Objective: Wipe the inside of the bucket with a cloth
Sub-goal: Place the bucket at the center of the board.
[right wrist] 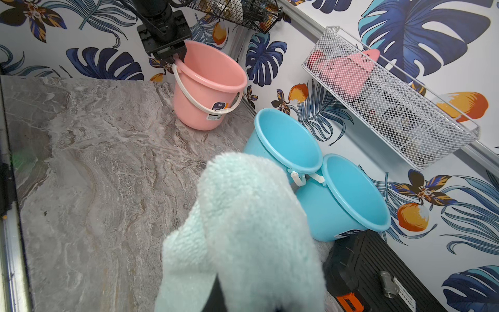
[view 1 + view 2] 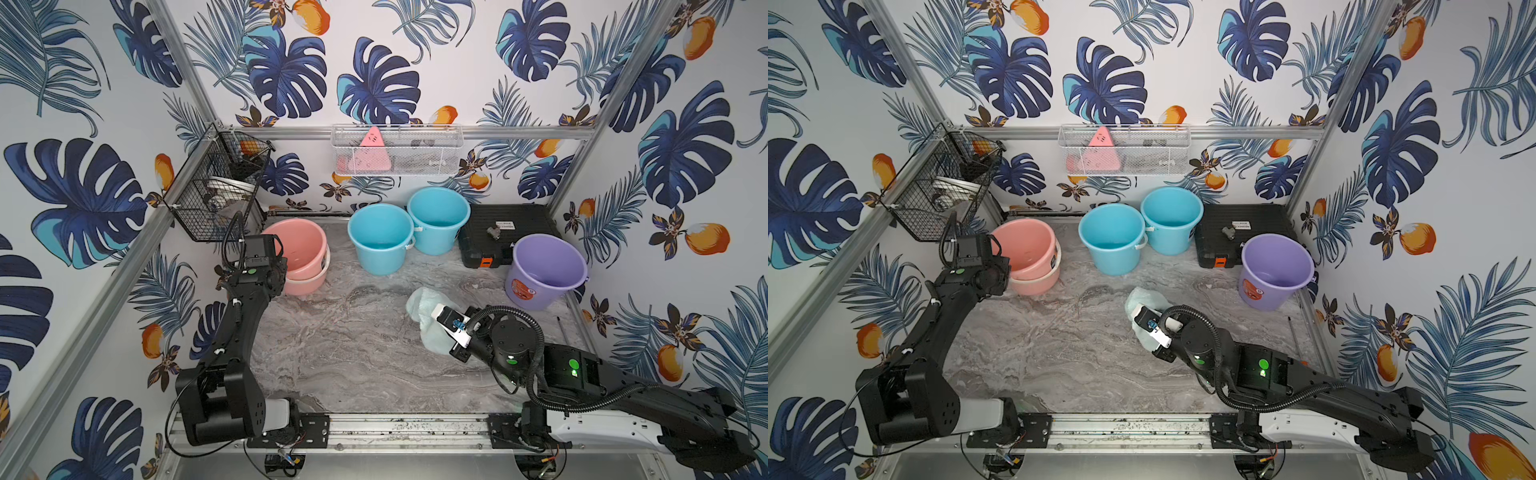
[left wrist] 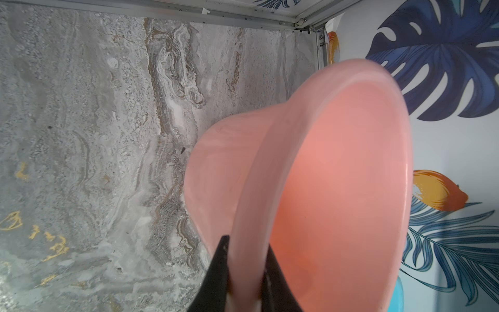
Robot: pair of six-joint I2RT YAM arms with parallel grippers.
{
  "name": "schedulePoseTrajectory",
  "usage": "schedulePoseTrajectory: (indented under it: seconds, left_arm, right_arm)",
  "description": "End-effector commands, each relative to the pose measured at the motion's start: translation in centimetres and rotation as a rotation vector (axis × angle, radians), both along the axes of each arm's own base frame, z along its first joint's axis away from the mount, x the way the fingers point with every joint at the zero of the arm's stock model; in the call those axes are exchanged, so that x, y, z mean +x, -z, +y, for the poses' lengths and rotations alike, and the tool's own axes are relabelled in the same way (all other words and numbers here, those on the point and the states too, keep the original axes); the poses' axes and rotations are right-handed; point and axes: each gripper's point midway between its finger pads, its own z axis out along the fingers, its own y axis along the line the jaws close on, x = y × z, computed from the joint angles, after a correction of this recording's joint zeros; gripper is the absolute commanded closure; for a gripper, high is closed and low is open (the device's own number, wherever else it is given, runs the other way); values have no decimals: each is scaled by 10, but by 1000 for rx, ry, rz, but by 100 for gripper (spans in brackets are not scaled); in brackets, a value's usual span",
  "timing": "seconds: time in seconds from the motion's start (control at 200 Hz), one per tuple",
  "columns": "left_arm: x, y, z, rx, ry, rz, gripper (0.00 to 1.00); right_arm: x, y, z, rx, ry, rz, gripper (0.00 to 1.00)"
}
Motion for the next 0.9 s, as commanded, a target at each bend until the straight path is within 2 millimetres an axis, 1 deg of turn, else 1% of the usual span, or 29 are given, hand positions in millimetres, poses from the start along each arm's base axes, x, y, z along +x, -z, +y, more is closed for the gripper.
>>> schedulePoseTrajectory:
  seconds: [0.0, 0.15, 0.27, 0.345, 0.425, 0.5, 0.61, 0.701, 0.806, 0.896]
  left_arm:
    - [26, -8, 10, 29, -14, -65, 100]
    - [34, 3, 14, 42, -16, -58, 100]
    - [39, 13, 12, 33, 6, -31, 100]
    - [39, 19, 11, 24, 9, -19, 96]
    - [40, 19, 11, 24, 8, -29, 90]
    - [43, 12, 10, 29, 22, -52, 82]
    - [39, 0, 11, 42, 16, -65, 66]
    - [38, -11, 11, 46, 17, -86, 55]
    - [37, -24, 9, 45, 22, -107, 45]
    - [32, -32, 5, 31, 26, -115, 41]
  right_arm:
    - [0, -5, 5, 6, -15, -14, 100]
    - [0, -2, 9, 1, -24, -17, 100]
    - [-1, 0, 11, -5, -28, -13, 100]
    - [0, 0, 10, -9, -28, -14, 100]
    - [-1, -2, 10, -6, -28, -13, 100]
    - [-1, -3, 8, 0, -27, -11, 100]
    - [-2, -5, 6, 10, -26, -10, 100]
    - [-2, -6, 4, 12, -23, -12, 100]
    - [-3, -8, 3, 15, -25, -8, 100]
    - [-3, -10, 0, 21, -22, -3, 100]
